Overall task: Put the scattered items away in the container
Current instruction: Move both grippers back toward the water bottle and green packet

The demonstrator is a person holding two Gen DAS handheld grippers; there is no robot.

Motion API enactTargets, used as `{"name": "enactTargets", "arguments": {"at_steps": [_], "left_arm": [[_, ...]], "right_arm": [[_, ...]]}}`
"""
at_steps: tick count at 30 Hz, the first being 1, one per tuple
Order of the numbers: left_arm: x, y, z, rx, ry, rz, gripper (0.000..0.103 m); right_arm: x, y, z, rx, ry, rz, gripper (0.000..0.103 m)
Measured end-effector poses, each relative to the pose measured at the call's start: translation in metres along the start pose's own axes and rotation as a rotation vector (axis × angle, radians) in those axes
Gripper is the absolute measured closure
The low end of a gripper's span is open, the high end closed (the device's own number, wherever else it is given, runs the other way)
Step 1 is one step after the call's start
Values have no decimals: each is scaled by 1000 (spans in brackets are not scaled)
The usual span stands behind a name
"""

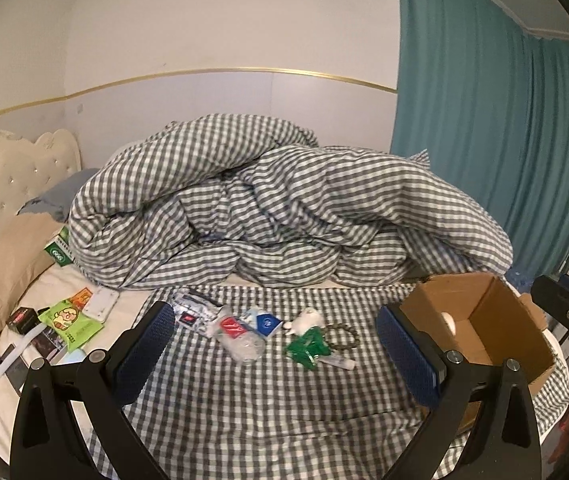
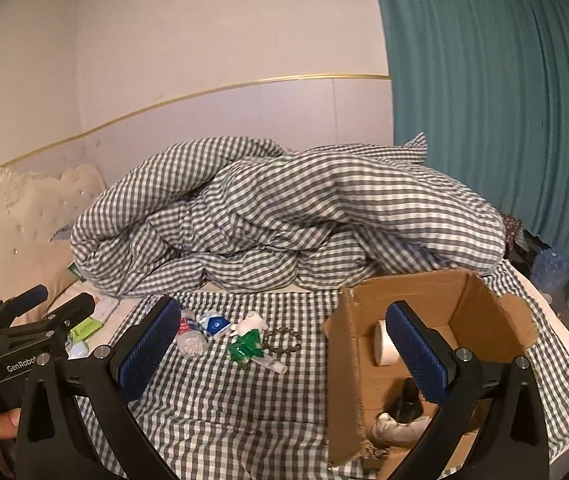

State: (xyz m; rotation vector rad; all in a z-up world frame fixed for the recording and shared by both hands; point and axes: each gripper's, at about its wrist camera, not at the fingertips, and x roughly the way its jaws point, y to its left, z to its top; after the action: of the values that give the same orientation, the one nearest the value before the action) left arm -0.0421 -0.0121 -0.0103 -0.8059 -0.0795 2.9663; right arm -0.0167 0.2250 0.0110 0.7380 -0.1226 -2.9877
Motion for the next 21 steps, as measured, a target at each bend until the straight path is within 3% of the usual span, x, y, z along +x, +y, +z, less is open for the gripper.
{"name": "enactTargets", "arguments": {"at_steps": [8, 21], "left_arm": [[29, 28, -3, -8, 39, 39, 0], [110, 60, -31, -60, 155, 64, 0]], "right_arm": [[44, 31, -5, -41, 49, 42, 0], [136, 58, -29, -123, 163, 87, 0]]}}
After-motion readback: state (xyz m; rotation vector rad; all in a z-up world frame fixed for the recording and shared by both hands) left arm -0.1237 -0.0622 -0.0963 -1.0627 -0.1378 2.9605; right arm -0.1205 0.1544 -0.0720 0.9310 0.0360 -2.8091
